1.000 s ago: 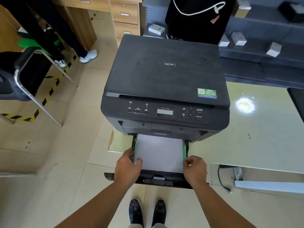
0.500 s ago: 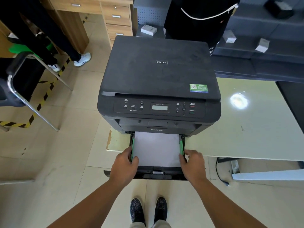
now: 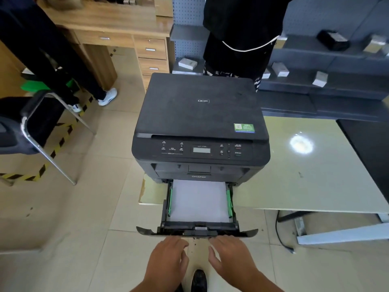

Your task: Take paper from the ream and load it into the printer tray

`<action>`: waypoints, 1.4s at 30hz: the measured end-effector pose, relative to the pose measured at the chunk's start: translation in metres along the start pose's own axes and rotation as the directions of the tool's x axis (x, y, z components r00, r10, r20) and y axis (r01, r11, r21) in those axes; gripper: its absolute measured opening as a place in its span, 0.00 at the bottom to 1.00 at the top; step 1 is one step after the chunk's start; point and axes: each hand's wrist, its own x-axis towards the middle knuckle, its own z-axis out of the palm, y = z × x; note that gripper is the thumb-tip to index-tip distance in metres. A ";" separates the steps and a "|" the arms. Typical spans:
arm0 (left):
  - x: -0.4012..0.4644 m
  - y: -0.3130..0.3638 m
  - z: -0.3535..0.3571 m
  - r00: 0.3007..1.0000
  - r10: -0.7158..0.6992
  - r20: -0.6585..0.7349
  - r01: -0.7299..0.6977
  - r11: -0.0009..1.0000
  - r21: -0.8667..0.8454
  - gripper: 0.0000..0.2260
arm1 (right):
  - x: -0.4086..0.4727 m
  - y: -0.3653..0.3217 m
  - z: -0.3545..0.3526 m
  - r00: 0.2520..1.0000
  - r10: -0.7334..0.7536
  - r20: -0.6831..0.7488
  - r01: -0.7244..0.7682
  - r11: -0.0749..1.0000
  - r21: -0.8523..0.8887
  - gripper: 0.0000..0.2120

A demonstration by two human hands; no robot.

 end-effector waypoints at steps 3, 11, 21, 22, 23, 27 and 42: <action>0.001 0.000 -0.002 0.997 -0.071 0.032 0.070 0.997 0.023 0.13 | 0.002 0.003 0.001 0.999 -0.006 0.039 0.007 0.999 -0.031 0.07; 0.023 0.004 -0.006 0.997 -0.067 0.042 0.063 0.994 0.088 0.18 | 0.018 0.005 -0.002 0.985 0.057 0.162 -0.048 0.997 -0.057 0.13; 0.106 -0.004 -0.029 0.960 -0.101 0.262 0.078 0.992 0.096 0.27 | 0.094 0.001 -0.018 0.929 0.277 0.244 -0.237 0.955 -0.180 0.31; 0.114 -0.004 -0.032 0.965 -0.108 0.240 0.086 0.991 0.100 0.27 | 0.100 0.002 -0.020 0.926 0.284 0.250 -0.244 0.953 -0.181 0.33; 0.121 -0.005 -0.035 0.970 -0.114 0.213 0.094 0.990 0.104 0.27 | 0.106 0.004 -0.021 0.923 0.288 0.256 -0.249 0.953 -0.174 0.34; 0.138 -0.006 -0.040 0.976 -0.138 0.171 0.124 0.988 0.089 0.24 | 0.123 0.014 -0.024 0.923 0.277 0.266 -0.253 0.960 -0.124 0.31; 0.125 -0.006 -0.049 0.960 -0.187 0.206 0.192 0.981 0.000 0.25 | 0.139 0.025 -0.052 0.852 0.315 0.419 -0.353 0.935 0.015 0.26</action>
